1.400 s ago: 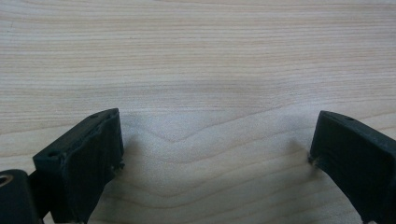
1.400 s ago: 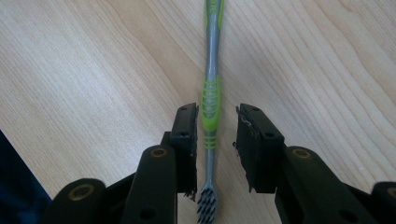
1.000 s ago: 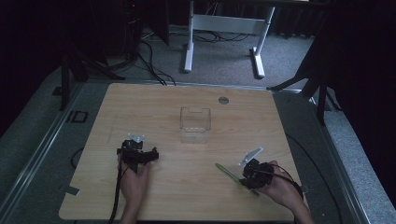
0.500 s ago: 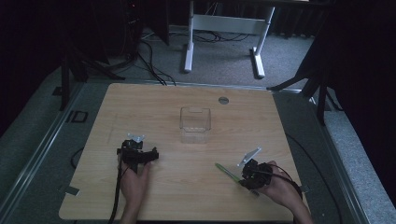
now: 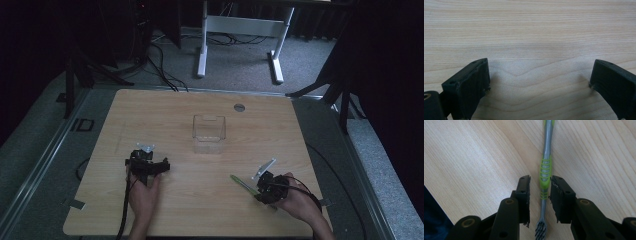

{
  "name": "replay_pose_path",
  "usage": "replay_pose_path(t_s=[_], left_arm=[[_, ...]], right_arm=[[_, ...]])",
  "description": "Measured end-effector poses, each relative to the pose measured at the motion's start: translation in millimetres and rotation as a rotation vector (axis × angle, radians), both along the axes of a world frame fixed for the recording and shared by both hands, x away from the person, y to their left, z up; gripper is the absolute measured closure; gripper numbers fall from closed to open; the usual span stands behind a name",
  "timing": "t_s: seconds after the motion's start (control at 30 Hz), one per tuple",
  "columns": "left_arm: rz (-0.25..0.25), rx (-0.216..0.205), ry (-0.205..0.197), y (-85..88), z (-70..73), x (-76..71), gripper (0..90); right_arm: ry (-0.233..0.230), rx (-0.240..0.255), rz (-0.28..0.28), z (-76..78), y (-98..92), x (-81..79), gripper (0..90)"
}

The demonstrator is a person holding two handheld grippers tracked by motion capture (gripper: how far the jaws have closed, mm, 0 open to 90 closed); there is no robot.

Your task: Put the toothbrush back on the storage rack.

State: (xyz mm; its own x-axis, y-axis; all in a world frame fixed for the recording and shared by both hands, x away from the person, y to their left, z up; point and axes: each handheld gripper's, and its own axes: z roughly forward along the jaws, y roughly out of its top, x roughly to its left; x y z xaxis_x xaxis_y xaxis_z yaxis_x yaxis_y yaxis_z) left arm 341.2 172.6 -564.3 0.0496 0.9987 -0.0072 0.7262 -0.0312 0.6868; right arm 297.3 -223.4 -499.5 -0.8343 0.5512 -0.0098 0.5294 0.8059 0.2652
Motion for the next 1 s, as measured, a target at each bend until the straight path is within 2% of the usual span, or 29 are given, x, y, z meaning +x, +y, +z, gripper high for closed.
replay_pose_path(t_s=[1.0], left_arm=[[0.0,0.0,0.0,0.0,0.0,0.0,3.0]], right_arm=[[0.021,-0.029,0.014,-9.5,4.5,5.5,72.1]])
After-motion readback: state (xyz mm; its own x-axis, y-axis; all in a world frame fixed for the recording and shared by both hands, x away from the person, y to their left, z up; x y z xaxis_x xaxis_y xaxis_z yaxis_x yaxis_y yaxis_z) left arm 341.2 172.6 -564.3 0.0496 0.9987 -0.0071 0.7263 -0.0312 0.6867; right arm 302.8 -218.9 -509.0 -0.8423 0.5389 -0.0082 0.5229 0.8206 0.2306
